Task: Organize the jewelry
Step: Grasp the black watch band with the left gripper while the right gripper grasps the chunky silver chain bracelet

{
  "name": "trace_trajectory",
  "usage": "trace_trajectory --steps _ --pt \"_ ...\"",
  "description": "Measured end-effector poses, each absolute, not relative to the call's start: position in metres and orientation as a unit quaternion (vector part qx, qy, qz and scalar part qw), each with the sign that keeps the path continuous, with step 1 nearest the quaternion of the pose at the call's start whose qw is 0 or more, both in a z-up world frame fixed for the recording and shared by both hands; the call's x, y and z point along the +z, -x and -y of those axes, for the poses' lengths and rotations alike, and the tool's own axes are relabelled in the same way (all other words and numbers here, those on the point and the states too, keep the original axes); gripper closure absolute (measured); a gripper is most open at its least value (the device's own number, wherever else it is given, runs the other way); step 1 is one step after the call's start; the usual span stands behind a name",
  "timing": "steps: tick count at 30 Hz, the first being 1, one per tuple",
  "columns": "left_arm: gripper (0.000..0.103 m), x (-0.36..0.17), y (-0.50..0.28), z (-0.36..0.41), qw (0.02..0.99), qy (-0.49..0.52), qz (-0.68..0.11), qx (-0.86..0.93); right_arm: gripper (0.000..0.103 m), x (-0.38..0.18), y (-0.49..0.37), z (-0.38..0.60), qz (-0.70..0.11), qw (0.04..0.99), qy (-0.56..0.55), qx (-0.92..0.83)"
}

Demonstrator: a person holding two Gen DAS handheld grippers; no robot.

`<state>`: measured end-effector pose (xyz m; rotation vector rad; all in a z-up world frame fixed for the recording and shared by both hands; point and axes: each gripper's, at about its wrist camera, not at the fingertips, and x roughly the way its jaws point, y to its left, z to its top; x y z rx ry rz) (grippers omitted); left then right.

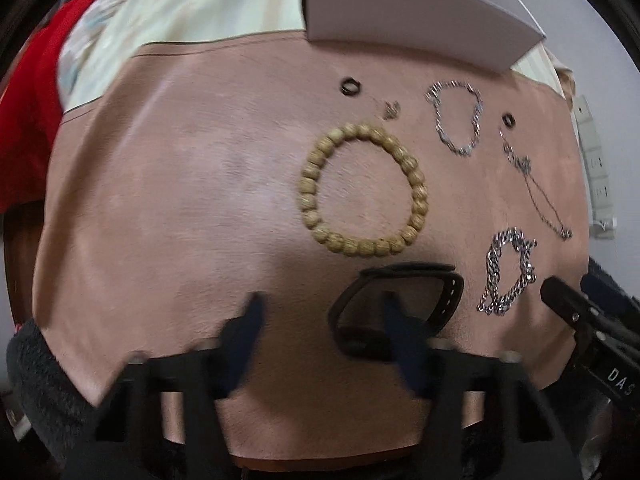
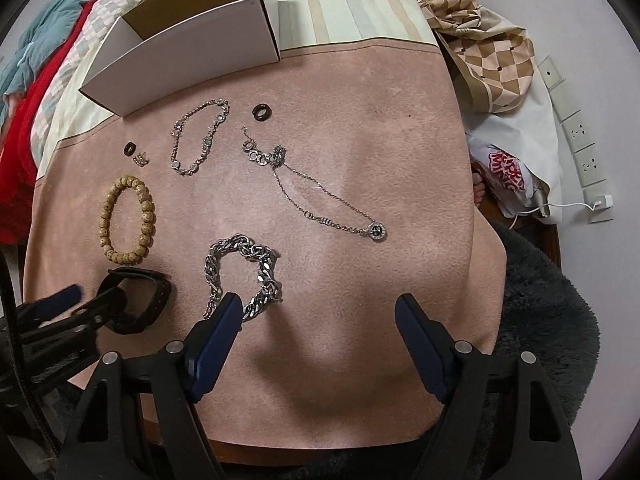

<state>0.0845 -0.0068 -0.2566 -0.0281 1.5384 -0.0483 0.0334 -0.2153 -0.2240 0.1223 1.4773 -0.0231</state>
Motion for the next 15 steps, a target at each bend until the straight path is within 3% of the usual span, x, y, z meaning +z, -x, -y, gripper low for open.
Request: trace_trajectory --steps 4,8,11,12,14,15 --pt "0.096 -0.254 -0.076 0.008 0.735 -0.019 -0.678 -0.021 0.027 -0.23 -0.038 0.215 -0.672 0.738 -0.051 0.0" --pt "0.097 -0.243 -0.068 -0.009 0.741 -0.025 -0.671 -0.001 0.032 -0.239 -0.04 0.203 -0.676 0.737 -0.033 -0.001" --pt "0.098 -0.244 -0.06 -0.02 0.743 -0.023 -0.669 0.005 0.045 -0.244 -0.038 0.192 -0.67 0.742 -0.005 -0.006" --pt "0.099 -0.243 -0.058 -0.022 0.744 -0.023 -0.668 0.007 0.056 -0.242 -0.035 0.187 -0.663 0.749 0.002 -0.001" --pt "0.099 -0.239 -0.054 -0.025 0.746 -0.02 -0.666 0.007 0.092 -0.238 -0.032 0.178 -0.656 0.755 0.008 0.004" --pt "0.099 -0.236 -0.051 -0.028 0.747 -0.02 -0.664 0.006 0.093 -0.237 -0.03 0.175 -0.657 0.754 0.007 0.006"
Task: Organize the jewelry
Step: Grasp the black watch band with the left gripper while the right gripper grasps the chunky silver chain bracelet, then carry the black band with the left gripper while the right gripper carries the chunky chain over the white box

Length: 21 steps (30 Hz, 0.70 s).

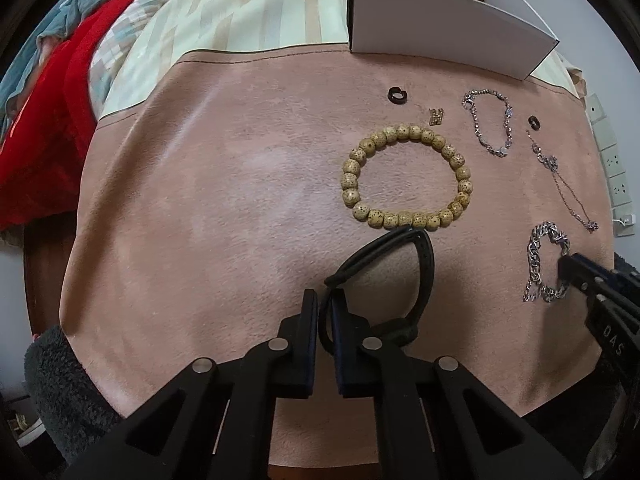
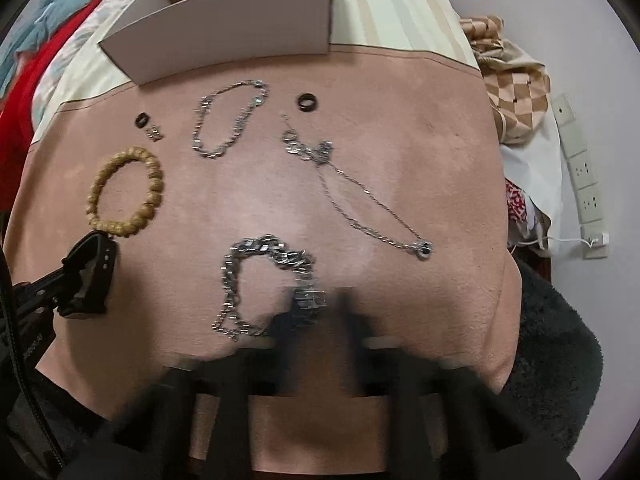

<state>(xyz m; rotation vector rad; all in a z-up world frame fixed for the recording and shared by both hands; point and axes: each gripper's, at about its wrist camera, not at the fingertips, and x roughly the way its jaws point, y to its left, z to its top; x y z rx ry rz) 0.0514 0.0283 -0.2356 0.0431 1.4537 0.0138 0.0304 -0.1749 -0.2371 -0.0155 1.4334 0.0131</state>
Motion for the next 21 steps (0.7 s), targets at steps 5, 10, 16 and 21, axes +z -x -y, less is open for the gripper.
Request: trace_trajectory --steps 5,10,16,21 --pt "0.1 -0.206 -0.039 -0.038 0.757 -0.011 -0.653 -0.001 0.093 -0.217 -0.02 0.172 -0.639 0.768 -0.03 0.02" --pt "0.101 -0.173 -0.038 -0.034 0.771 0.003 -0.637 -0.012 0.093 -0.18 -0.016 0.171 -0.614 0.785 -0.064 0.039" --pt "0.1 -0.145 -0.028 -0.047 0.781 0.041 -0.622 -0.038 0.093 -0.138 -0.024 0.176 -0.585 0.804 -0.089 0.058" --pt "0.075 -0.163 -0.034 -0.049 0.764 0.101 -0.636 -0.047 0.093 -0.131 -0.037 0.184 -0.575 0.812 -0.082 0.058"
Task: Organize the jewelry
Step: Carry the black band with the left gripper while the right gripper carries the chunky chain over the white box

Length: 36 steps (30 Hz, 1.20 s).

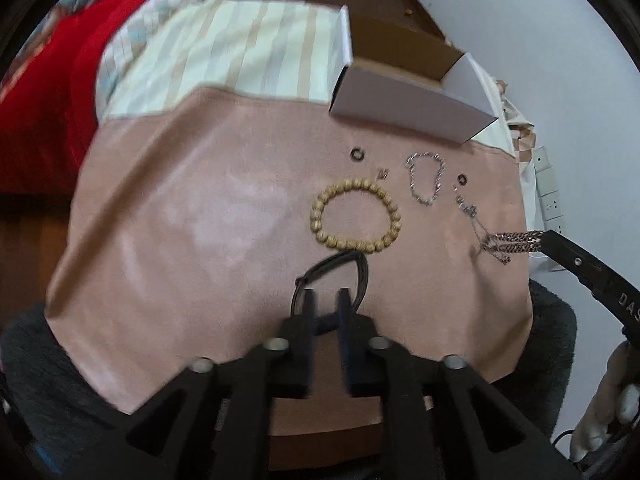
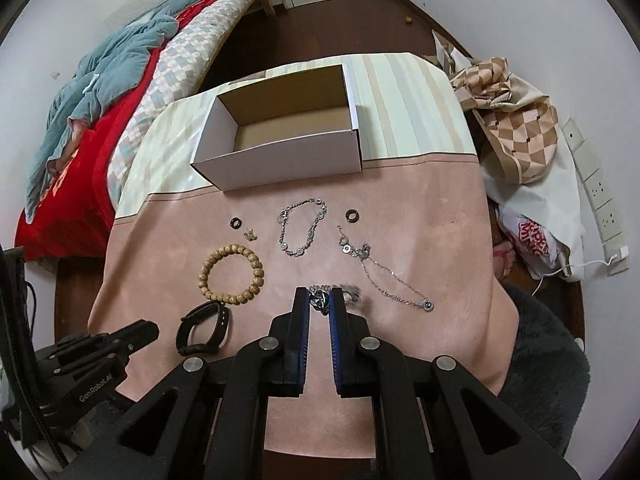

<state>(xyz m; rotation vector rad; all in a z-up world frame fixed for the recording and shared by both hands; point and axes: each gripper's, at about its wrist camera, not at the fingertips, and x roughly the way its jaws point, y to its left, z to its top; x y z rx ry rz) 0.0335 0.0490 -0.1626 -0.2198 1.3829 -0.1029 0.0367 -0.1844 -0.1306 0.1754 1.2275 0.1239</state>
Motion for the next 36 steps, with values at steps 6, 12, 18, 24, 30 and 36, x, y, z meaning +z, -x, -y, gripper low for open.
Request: trace_trajectory --steps 6,12,18,24,30,36 --pt "0.038 -0.195 -0.056 -0.044 0.758 0.079 -0.645 -0.046 0.093 -0.144 -0.033 0.19 -0.587 0.804 -0.082 0.056" --pt "0.052 -0.222 -0.068 -0.023 0.747 0.002 -0.662 -0.059 0.093 -0.151 -0.033 0.193 -0.59 0.802 -0.08 0.051" --pt "0.094 -0.224 -0.064 -0.015 0.752 -0.017 -0.655 -0.071 0.093 -0.158 -0.036 0.197 -0.596 0.798 -0.082 0.042" --pt "0.098 -0.201 -0.051 -0.031 0.765 0.021 -0.64 -0.061 0.093 -0.148 -0.037 0.198 -0.589 0.801 -0.095 0.051" --pt "0.098 -0.148 -0.05 -0.029 0.794 0.042 -0.601 -0.075 0.093 -0.115 -0.046 0.194 -0.569 0.81 -0.116 0.083" --pt "0.098 -0.098 -0.1 -0.019 0.823 0.045 -0.559 -0.088 0.093 -0.068 -0.078 0.19 -0.531 0.831 -0.12 0.113"
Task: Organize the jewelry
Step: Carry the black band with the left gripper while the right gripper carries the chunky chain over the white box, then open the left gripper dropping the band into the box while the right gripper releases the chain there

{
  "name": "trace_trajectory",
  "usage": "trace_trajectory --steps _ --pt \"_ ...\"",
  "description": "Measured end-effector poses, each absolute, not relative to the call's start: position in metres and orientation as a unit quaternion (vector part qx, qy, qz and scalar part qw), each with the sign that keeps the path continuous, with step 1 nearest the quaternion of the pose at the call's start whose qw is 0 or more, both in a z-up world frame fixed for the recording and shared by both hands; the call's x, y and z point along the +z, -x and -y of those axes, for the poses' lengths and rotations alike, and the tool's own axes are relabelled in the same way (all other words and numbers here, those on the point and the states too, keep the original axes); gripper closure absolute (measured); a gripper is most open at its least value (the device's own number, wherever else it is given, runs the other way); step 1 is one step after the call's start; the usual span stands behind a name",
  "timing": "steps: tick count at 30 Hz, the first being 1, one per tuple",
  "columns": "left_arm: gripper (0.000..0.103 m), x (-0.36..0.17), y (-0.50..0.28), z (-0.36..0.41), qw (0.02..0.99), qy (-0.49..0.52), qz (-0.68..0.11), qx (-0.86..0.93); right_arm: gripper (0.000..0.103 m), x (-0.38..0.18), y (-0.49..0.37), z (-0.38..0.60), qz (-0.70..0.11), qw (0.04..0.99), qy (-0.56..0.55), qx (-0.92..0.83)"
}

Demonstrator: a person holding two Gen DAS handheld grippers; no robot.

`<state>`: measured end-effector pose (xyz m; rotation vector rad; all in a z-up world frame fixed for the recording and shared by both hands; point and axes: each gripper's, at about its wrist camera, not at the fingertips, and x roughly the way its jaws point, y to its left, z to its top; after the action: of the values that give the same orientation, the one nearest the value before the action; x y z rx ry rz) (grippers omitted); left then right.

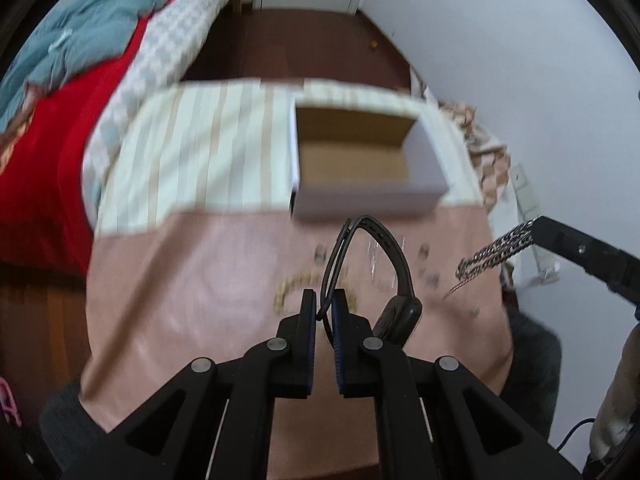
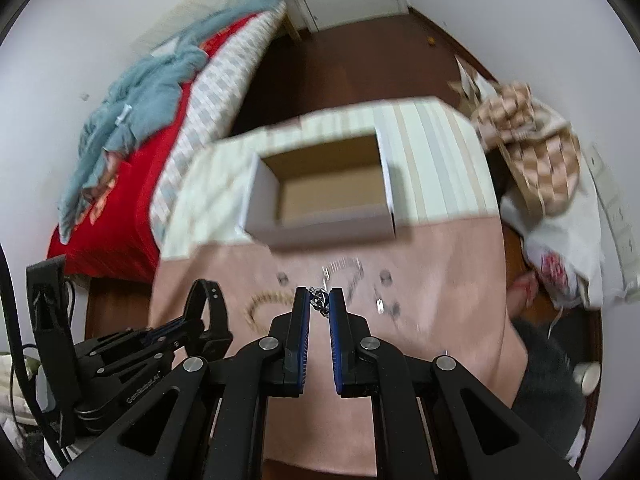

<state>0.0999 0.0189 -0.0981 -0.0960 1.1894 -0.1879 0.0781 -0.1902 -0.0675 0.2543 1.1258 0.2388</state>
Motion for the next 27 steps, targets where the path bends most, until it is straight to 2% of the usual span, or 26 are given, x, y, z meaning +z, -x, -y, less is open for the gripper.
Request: trace_trajectory --steps 4,9,16,19,24,25,26,27 --pt "0.098 -0.089 -0.148 -0.013 0.83 0.038 -0.55 -0.089 0.093 -0.046 -0.119 0.185 -0.509 0.846 -0.103 0.118" --pt "0.098 -0.107 -0.21 -0.012 0.816 0.043 -0.569 -0.091 0.093 -0.047 -0.176 0.178 -0.507 0.85 -0.084 0.114" --pt "0.096 -0.151 -0.268 -0.012 0.78 0.064 -0.615 -0.092 0.093 -0.094 -0.241 0.162 -0.543 0.831 -0.053 0.105" --pt "0.09 -0.155 -0.279 -0.012 0.773 0.074 -0.624 -0.089 0.093 -0.115 -0.257 0.159 -0.559 0.82 -0.054 0.11" --pt "0.087 -0.153 -0.286 -0.009 0.769 0.085 -0.628 -0.086 0.092 -0.132 -0.27 0.16 -0.584 0.799 -0.06 0.131" --pt "0.076 -0.151 -0.286 -0.008 0.771 0.081 -0.626 -0.083 0.091 -0.134 -0.27 0.161 -0.588 0.795 -0.063 0.132" --pt "0.061 -0.148 -0.286 -0.008 0.773 0.076 -0.625 -0.079 0.088 -0.133 -0.27 0.161 -0.59 0.795 -0.062 0.132" --pt "0.04 -0.145 -0.285 -0.007 0.777 0.071 -0.621 -0.072 0.076 -0.134 -0.269 0.163 -0.592 0.793 -0.058 0.128"
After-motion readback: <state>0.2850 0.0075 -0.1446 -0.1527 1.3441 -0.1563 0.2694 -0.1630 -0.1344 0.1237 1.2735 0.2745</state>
